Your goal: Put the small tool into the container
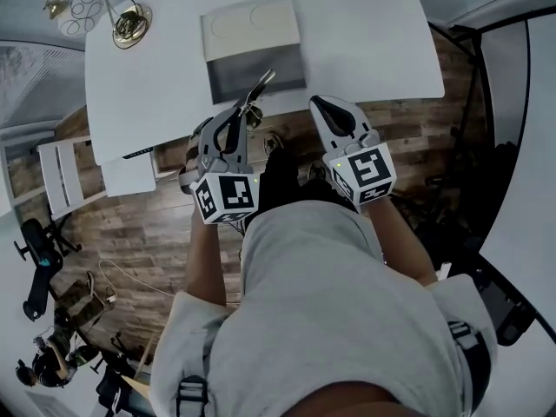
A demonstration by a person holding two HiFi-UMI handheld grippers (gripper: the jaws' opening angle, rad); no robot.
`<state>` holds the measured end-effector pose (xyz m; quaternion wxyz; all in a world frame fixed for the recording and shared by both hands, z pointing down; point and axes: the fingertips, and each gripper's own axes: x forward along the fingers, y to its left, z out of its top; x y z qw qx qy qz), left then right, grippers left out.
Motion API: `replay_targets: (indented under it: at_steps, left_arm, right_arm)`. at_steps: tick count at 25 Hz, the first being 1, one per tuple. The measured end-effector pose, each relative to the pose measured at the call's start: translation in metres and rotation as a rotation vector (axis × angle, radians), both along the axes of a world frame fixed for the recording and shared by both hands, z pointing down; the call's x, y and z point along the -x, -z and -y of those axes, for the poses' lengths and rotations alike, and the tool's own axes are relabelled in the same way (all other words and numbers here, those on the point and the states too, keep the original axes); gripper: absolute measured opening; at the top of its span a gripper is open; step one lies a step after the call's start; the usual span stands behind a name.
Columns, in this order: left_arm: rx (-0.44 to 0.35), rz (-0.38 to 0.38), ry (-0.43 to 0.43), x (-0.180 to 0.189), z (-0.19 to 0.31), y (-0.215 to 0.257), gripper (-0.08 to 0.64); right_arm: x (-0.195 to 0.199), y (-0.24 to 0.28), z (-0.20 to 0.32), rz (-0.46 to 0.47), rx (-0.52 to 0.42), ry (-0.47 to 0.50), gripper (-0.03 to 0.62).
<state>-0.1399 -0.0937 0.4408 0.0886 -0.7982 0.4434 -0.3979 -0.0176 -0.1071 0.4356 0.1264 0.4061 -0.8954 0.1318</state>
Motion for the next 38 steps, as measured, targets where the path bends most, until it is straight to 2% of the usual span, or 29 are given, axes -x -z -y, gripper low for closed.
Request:
replay_targets:
  at_steps: [11, 22, 30, 35, 38]
  left_arm:
    - [0.011, 0.122, -0.09, -0.002, 0.016, -0.021, 0.025]
    - [0.039, 0.178, -0.174, -0.013, 0.041, -0.043, 0.025]
    - [0.059, 0.222, -0.211, -0.007, 0.068, -0.065, 0.025]
    - [0.086, 0.218, -0.236, -0.009, 0.08, -0.079, 0.025]
    - [0.094, 0.241, -0.265, -0.01, 0.086, -0.088, 0.025]
  right_arm:
    - [-0.002, -0.013, 0.01, -0.001, 0.023, -0.036, 0.026]
    - [-0.005, -0.028, 0.03, -0.004, 0.046, -0.073, 0.026]
    - [-0.003, -0.04, 0.051, -0.024, 0.07, -0.101, 0.026]
    - [-0.003, -0.049, 0.064, -0.036, 0.09, -0.113, 0.026]
    - [-0.001, -0.054, 0.071, -0.044, 0.103, -0.116, 0.026]
